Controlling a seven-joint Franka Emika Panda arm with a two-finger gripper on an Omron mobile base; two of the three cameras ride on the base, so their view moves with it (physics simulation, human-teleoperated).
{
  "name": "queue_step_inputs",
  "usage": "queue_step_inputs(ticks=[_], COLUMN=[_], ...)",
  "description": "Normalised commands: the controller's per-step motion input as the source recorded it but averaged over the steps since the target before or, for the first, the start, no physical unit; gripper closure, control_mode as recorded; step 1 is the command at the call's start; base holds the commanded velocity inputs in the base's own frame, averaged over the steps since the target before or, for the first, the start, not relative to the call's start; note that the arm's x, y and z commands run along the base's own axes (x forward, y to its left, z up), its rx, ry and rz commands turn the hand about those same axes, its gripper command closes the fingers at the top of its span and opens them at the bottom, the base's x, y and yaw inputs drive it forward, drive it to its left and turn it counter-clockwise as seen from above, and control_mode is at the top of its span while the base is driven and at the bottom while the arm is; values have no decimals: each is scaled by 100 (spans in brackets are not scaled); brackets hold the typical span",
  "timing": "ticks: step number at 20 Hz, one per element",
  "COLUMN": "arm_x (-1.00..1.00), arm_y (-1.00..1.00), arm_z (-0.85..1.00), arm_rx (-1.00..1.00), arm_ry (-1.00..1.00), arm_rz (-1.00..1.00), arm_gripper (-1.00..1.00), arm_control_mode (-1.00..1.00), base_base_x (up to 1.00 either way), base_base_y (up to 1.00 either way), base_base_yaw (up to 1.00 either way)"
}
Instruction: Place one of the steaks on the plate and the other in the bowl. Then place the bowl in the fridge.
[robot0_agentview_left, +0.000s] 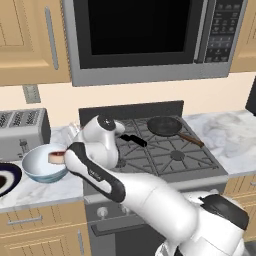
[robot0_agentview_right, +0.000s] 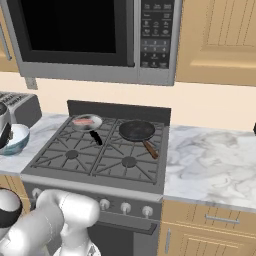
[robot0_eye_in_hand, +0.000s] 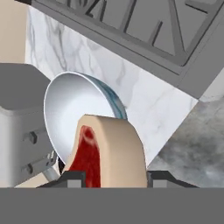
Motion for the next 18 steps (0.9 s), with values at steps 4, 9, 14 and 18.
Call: queue_step_inputs(ticks=[4, 9, 14, 18], arm_x=[36, 35, 52, 53], arm_y=[35, 22, 14, 22], arm_z=[-29, -19, -26, -41], arm_rx=[-7, -3, -3, -4], arm_ry=[2, 0, 0, 0], arm_rz=[0, 0, 0, 0], arm_gripper=[100, 100, 100, 100], arm_control_mode=[-100, -100, -100, -100], base_base_x=[0, 0, 0, 0], base_base_y=[0, 0, 0, 0], base_base_yaw=[0, 0, 0, 0])
